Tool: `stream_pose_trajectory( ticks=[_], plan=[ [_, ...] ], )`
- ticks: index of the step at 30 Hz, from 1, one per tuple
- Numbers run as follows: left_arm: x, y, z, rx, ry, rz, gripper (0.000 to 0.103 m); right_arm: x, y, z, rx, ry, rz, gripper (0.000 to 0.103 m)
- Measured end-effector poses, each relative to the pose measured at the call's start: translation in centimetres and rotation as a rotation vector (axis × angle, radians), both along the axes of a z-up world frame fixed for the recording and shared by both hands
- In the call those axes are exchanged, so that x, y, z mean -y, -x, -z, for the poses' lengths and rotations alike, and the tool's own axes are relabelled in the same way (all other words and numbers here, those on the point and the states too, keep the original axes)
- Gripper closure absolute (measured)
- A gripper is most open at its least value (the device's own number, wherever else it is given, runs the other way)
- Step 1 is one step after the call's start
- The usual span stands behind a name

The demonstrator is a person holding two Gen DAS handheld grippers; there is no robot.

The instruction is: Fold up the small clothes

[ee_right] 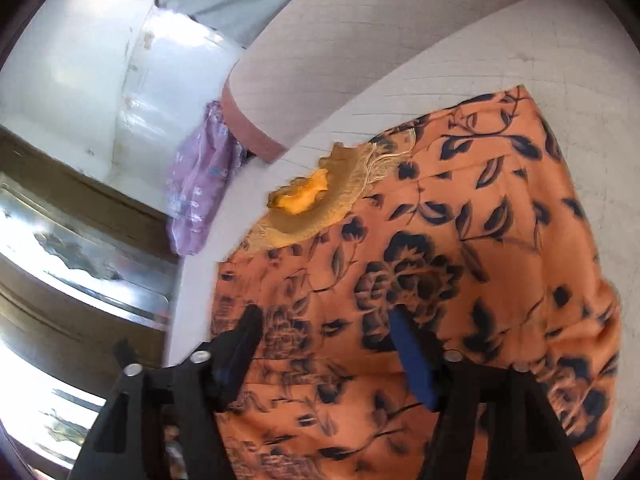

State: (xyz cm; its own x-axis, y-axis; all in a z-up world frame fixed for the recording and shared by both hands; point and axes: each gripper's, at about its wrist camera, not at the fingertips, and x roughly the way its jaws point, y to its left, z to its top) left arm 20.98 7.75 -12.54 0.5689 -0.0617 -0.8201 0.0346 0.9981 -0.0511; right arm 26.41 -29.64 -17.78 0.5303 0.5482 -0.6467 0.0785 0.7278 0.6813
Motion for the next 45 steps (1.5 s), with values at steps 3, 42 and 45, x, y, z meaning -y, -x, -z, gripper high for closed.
stream_pose_trajectory(
  ticks=[3, 42, 45],
  plan=[
    [-0.3, 0.7, -1.4, 0.007, 0.022, 0.022, 0.027, 2.7, 0.0, 2.4, -0.116, -0.023, 0.105, 0.051],
    [-10.0, 23.6, -1.0, -0.213, 0.242, -0.084, 0.020, 8.7, 26.2, -2.3, -0.193, 0.132, -0.029, 0.022],
    [-9.7, 24.2, -0.9, -0.210, 0.230, -0.071, 0.020, 7.7, 26.8, -1.6, -0.209, 0.134, -0.057, 0.022]
  ],
)
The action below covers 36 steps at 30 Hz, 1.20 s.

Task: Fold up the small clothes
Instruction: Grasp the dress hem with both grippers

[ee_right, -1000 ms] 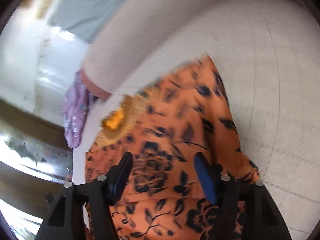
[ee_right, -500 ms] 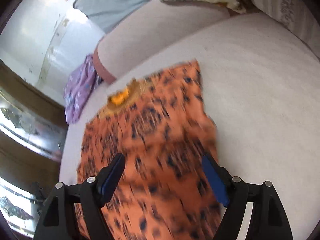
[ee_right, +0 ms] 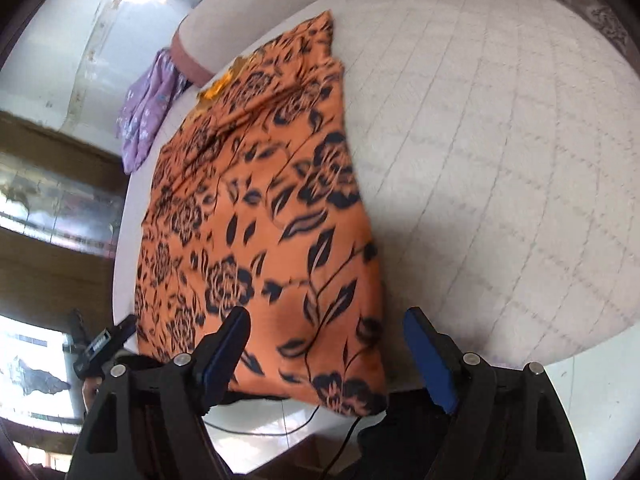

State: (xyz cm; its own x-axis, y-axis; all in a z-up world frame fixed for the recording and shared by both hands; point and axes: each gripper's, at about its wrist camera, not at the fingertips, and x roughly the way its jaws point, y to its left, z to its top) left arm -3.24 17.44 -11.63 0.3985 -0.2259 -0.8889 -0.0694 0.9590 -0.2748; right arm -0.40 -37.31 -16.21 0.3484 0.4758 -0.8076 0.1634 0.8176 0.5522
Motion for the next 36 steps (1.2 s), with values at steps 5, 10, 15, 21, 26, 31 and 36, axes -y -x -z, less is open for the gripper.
stream_pose_trajectory(
  ticks=[5, 10, 15, 21, 26, 31, 36],
  plan=[
    [-0.4, 0.9, 0.1, -0.016, 0.024, -0.021, 0.021, -1.2, 0.5, 1.6, -0.050, 0.005, -0.021, 0.046],
    [-1.0, 1.5, 0.3, -0.031, 0.020, -0.035, 0.034, -1.4, 0.8, 2.0, -0.054, 0.029, 0.000, 0.051],
    [-0.9, 1.7, 0.2, -0.054, -0.040, -0.017, 0.089, -1.6, 1.0, 2.0, -0.044, 0.041, -0.011, 0.052],
    [-1.6, 2.2, -3.0, 0.030, 0.039, -0.020, 0.097, -0.9, 1.4, 0.7, -0.009, 0.007, 0.019, 0.096],
    [-1.4, 1.8, -2.6, 0.018, 0.011, -0.019, 0.096, -0.2, 1.8, -0.6, 0.036, -0.047, 0.053, 0.091],
    [-0.7, 1.6, 0.4, -0.046, 0.012, -0.024, 0.052, -0.9, 1.4, 1.3, -0.012, -0.024, 0.048, 0.030],
    [0.4, 1.5, -0.4, -0.035, -0.016, 0.045, 0.098, -1.5, 0.8, 2.3, -0.055, 0.025, -0.008, 0.097]
  ],
)
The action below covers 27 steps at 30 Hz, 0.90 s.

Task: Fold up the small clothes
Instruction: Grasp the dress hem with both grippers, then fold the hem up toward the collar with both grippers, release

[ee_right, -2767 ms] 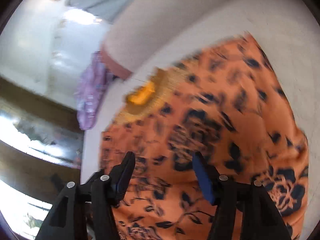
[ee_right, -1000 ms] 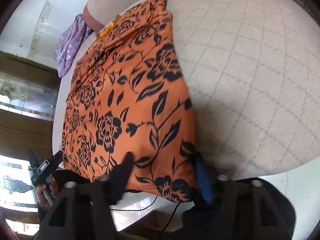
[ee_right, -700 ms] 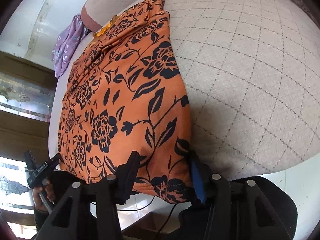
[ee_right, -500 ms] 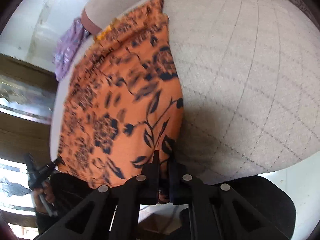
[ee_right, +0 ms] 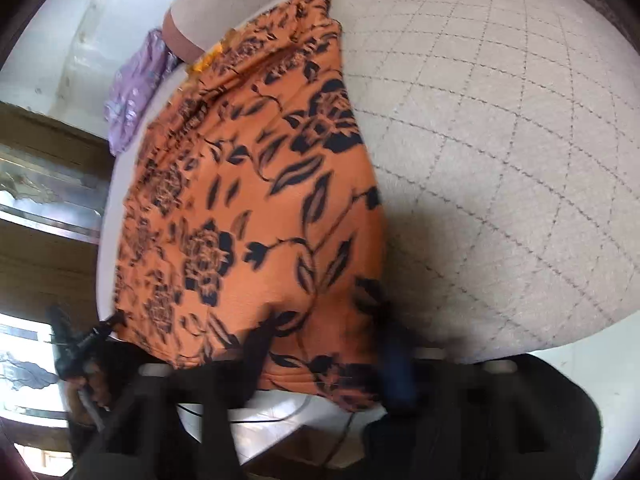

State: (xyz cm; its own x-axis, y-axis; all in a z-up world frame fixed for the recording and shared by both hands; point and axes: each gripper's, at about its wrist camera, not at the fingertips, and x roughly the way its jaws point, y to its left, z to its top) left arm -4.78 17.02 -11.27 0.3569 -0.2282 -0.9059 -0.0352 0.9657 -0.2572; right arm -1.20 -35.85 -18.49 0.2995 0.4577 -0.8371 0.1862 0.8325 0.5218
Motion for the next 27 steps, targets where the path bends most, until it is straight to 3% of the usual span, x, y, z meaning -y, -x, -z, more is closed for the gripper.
stream_pose_trajectory(
  ticks=[6, 8, 13, 14, 16, 18, 19, 20, 21, 22, 27],
  plan=[
    [-1.1, 0.4, -5.1, 0.144, 0.093, -0.022, 0.097, 1.8, 0.8, -4.1, 0.118, -0.108, 0.046, 0.097],
    [-1.2, -0.2, -4.0, 0.116, 0.080, -0.027, 0.097, 2.0, 0.6, -4.5, 0.134, -0.117, 0.054, 0.097],
    [-1.3, -0.5, 0.5, -0.032, 0.058, -0.070, 0.095, 1.4, 0.1, -1.0, 0.039, -0.134, 0.067, 0.092],
    [-1.4, -0.5, 0.8, -0.032, 0.064, -0.077, 0.095, 1.3, 0.2, -0.8, 0.031, -0.122, 0.071, 0.090],
    [-1.5, -0.3, 0.6, -0.027, 0.065, -0.074, 0.090, 1.3, 0.1, -0.4, 0.021, -0.116, 0.078, 0.068],
    [-1.4, -0.4, 0.4, -0.028, 0.065, -0.065, 0.084, 1.3, -0.3, -0.3, 0.020, -0.113, 0.080, 0.053],
    [-1.1, -0.4, 0.5, -0.028, 0.067, -0.063, 0.081, 1.3, -0.5, -0.1, 0.016, -0.118, 0.079, 0.052],
    [-1.0, -0.4, 0.5, -0.026, 0.062, -0.059, 0.081, 1.2, -0.7, 0.2, 0.006, -0.130, 0.076, 0.053],
    [-0.7, -0.6, 0.5, -0.025, 0.051, -0.049, 0.086, 1.0, -0.9, 0.3, 0.004, -0.121, 0.064, 0.071],
    [-0.8, -0.4, 0.3, -0.016, 0.051, -0.043, 0.098, 0.7, -1.0, 0.3, 0.001, -0.106, 0.047, 0.096],
    [-1.2, -0.4, -4.1, 0.113, 0.106, -0.015, 0.098, 1.2, -0.8, -3.2, 0.093, -0.177, 0.064, 0.097]
  ],
)
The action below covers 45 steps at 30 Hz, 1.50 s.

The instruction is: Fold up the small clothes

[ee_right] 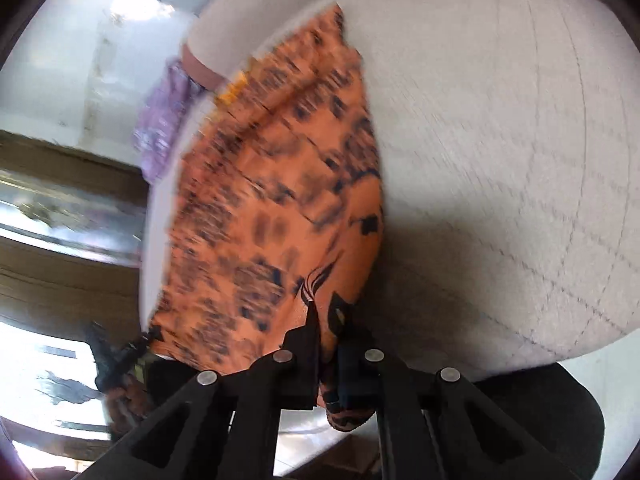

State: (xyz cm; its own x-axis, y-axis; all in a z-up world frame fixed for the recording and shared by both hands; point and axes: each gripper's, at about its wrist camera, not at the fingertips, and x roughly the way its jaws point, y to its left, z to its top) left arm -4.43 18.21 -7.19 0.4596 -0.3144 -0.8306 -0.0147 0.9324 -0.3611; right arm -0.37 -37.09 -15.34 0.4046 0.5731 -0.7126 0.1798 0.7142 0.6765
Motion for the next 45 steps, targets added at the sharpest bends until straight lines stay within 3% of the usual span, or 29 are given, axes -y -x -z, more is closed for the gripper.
stream_pose_trajectory(
  ticks=[3, 6, 8, 13, 17, 20, 21, 22, 23, 24, 26, 30, 33, 35, 40, 43, 45],
  plan=[
    [-0.1, -0.5, 0.7, -0.028, -0.014, 0.003, 0.098, 0.1, -0.7, -1.3, 0.038, -0.028, -0.004, 0.097],
    [-0.1, -1.7, 5.1, -0.190, -0.037, -0.010, 0.098, 0.1, -1.4, 1.6, -0.042, -0.041, -0.010, 0.097],
    [-0.1, -1.9, 4.7, -0.170, -0.029, -0.005, 0.098, 0.0, -1.5, 3.4, -0.091, -0.050, -0.010, 0.096],
    [0.5, -6.2, -1.4, 0.011, 0.010, 0.026, 0.098, 0.7, -3.8, 0.6, 0.007, -0.117, 0.003, 0.097],
    [1.0, -14.5, -7.8, 0.207, 0.038, 0.009, 0.098, 2.9, -10.9, -5.1, 0.209, -0.200, 0.066, 0.097],
    [1.9, -22.6, -7.5, 0.223, 0.029, -0.036, 0.092, 5.4, -17.8, -6.7, 0.293, -0.238, 0.172, 0.093],
    [2.5, -25.3, -6.3, 0.212, -0.008, -0.033, 0.081, 5.8, -20.0, -6.1, 0.291, -0.266, 0.201, 0.092],
    [3.5, -27.9, -4.6, 0.176, -0.061, -0.024, 0.051, 5.9, -23.2, -4.8, 0.282, -0.276, 0.197, 0.077],
    [4.4, -30.7, -1.7, 0.096, -0.139, -0.045, 0.038, 5.6, -25.5, -3.1, 0.240, -0.247, 0.196, 0.062],
    [4.4, -31.5, -0.2, 0.063, -0.165, -0.065, 0.033, 5.3, -26.9, -1.5, 0.176, -0.192, 0.216, 0.032],
    [4.3, -32.6, 2.6, 0.014, -0.129, -0.080, 0.033, 4.1, -28.3, 1.4, 0.103, -0.090, 0.210, 0.031],
    [1.6, -30.5, 1.4, 0.100, -0.073, -0.158, 0.033, 3.0, -24.4, 1.3, 0.203, -0.046, 0.231, 0.031],
    [-0.9, -26.1, -0.8, 0.183, -0.007, -0.231, 0.028, 1.7, -20.6, 0.1, 0.236, 0.017, 0.184, 0.031],
    [-1.8, -23.2, -0.6, 0.170, 0.059, -0.250, 0.027, 1.3, -17.8, 0.3, 0.214, 0.011, 0.201, 0.031],
    [1.1, -18.1, 3.4, 0.054, 0.180, -0.253, 0.027, -1.6, -13.5, 4.7, 0.086, -0.201, 0.222, 0.031],
    [3.7, -17.2, 5.1, 0.029, 0.166, -0.273, 0.027, -3.6, -14.7, 5.5, 0.096, -0.194, 0.252, 0.031],
    [5.1, -17.8, 5.1, 0.071, 0.097, -0.306, 0.023, -3.4, -15.3, 5.9, 0.085, -0.209, 0.372, 0.031]
  ],
)
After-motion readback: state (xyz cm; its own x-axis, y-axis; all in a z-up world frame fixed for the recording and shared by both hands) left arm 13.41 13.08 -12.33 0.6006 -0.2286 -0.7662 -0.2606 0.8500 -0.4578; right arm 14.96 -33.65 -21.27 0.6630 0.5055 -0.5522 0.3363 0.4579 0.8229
